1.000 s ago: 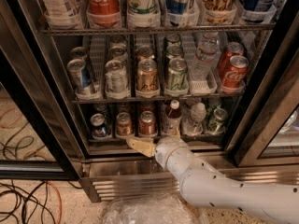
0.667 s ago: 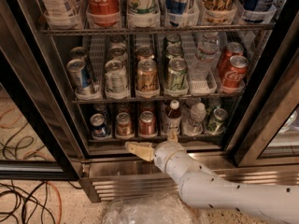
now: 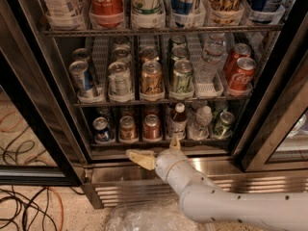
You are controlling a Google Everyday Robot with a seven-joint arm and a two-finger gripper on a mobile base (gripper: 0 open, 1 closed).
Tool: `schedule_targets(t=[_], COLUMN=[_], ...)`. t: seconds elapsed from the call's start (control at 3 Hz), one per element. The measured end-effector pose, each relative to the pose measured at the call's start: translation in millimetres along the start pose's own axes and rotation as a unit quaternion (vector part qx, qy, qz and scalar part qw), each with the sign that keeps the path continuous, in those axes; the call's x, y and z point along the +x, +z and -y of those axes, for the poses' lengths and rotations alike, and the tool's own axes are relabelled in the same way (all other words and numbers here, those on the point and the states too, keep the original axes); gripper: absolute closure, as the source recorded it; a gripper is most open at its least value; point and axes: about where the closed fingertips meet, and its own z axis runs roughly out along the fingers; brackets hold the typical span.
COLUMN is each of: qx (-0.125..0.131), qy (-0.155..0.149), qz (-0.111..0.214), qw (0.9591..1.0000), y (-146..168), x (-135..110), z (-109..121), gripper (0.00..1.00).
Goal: Pick orange can from bottom shelf of fridge
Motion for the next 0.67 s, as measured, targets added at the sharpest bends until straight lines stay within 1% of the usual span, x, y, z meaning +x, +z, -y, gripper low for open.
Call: schedule_targets(t=[0.33, 0.67], qx=[-0.021, -0.049], qy=[-0.041, -0.06], qz=[0.037, 0.083], qw=[0.9982, 0.9935], y=[9, 16], x=[28, 48], z=[-31, -54], gripper=[0.0, 0.0])
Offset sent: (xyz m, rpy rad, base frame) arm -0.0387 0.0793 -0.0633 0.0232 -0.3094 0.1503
